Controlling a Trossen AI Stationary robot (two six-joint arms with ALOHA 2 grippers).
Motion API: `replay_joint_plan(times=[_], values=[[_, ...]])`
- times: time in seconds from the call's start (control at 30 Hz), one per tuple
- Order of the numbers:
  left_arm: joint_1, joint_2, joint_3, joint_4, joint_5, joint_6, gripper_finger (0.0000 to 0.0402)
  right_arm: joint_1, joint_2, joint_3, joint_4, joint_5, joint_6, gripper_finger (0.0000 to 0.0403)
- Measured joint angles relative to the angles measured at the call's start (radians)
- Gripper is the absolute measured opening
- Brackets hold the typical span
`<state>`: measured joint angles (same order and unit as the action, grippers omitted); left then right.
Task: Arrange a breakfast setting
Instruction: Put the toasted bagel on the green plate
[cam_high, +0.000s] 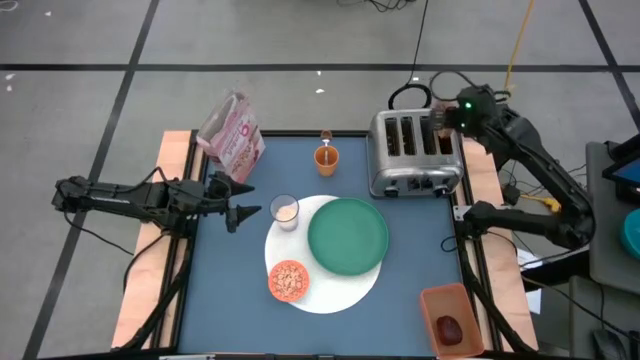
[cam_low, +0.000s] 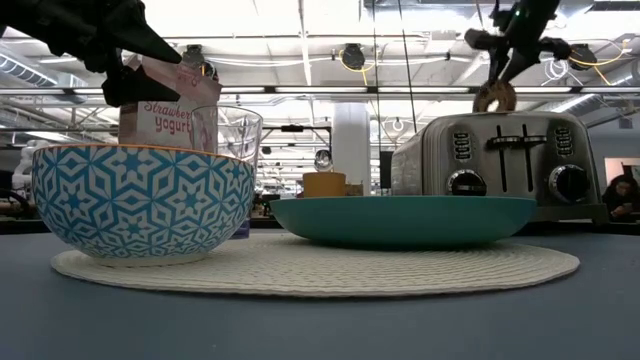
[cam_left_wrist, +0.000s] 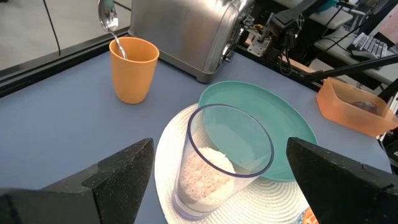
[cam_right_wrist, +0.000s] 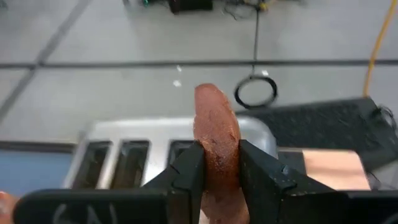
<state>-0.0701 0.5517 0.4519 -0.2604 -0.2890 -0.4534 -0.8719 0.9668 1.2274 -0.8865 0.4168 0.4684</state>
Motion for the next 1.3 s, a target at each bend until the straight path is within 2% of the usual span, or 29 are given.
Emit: replay_joint_plan(times=[0.2, 0.57, 0.73, 0.87, 1.3], values=[[0.000, 0.000, 0.000, 0.000, 0.000, 0.000, 0.0370, 0.001, -0.065, 0.000, 0.075, -0.048, -0.021, 0.0084], [0.000, 0.000, 0.000, 0.000, 0.000, 0.000, 0.0370, 0.004, -0.098, 0.001, 0.190, -0.440, 0.036, 0.0084], [0.000, 0.000, 0.000, 0.000, 0.000, 0.000, 0.0370, 0.031, -0.077, 0.001, 0.191, -0.553, 0.048, 0.0084], [0.000, 0.000, 0.000, 0.000, 0.000, 0.000, 0.0370, 0.078, -0.050, 0.001, 0.197, -0.607, 0.072, 0.0084], [0.000, 0.000, 0.000, 0.000, 0.000, 0.000, 0.0370, 0.284, 0.088, 0.001, 0.254, -0.630, 0.073, 0.0084]])
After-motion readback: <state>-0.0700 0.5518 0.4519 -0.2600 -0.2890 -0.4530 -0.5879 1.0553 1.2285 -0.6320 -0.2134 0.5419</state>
